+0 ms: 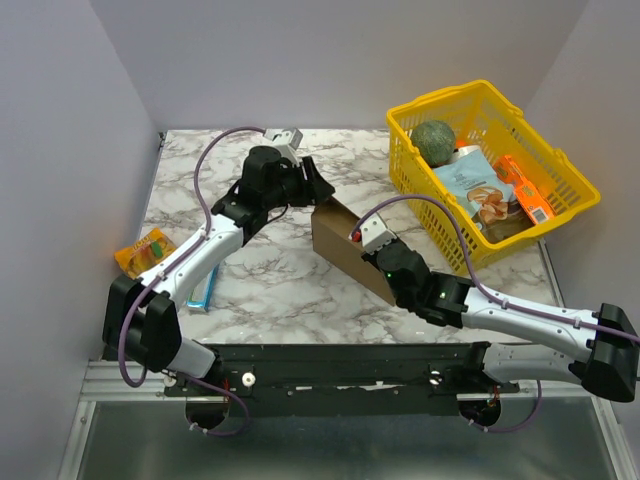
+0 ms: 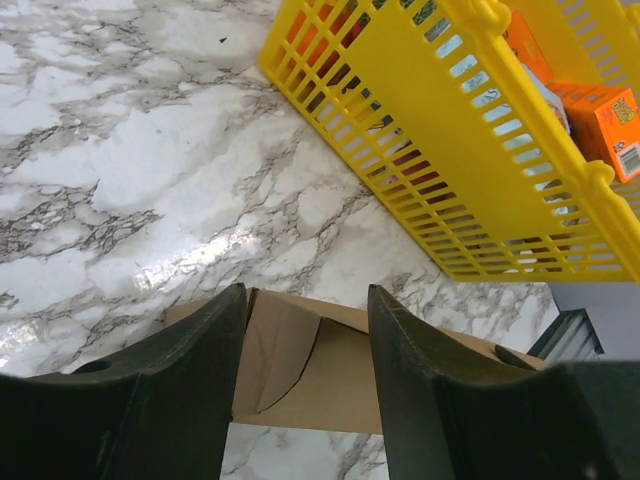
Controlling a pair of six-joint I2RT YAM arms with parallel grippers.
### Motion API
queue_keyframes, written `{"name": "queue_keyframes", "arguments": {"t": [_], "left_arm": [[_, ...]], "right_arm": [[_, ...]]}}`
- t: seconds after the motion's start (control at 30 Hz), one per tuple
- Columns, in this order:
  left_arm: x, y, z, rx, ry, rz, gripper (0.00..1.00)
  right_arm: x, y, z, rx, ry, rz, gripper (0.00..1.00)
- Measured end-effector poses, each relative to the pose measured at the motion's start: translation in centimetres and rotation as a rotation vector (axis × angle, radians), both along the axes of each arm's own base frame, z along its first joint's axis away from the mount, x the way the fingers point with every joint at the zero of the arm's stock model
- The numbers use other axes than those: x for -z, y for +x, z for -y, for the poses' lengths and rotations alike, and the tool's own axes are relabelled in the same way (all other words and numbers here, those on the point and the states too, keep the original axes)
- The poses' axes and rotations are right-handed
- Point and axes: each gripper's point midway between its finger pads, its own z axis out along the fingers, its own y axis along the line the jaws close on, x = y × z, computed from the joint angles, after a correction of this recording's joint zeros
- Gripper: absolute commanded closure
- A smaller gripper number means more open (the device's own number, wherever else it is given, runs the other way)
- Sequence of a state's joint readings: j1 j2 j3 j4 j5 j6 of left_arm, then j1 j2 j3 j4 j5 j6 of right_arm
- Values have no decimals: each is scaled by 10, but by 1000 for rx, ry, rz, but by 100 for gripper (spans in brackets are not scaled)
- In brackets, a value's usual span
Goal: Fold the paper box
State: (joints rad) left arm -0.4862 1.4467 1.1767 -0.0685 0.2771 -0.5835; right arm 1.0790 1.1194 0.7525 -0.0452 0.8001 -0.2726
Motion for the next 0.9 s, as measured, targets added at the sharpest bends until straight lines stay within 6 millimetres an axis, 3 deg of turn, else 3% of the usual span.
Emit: {"name": "queue_keyframes", "arguments": {"t": [0.1, 0.5, 0.73, 0.9], "left_arm": [[9, -3, -2, 10, 12, 11, 51], [7, -18, -14, 44, 55, 161, 55], [8, -21, -16, 53, 71, 198, 57], [9, -23, -18, 54, 86, 212, 58]], "right_arm": [[1, 0, -1, 3, 10, -3, 79], [3, -2, -5, 9, 63, -12, 58], [0, -4, -3, 22, 109, -21, 23], [-6, -11, -2, 10, 163, -50, 15]]}}
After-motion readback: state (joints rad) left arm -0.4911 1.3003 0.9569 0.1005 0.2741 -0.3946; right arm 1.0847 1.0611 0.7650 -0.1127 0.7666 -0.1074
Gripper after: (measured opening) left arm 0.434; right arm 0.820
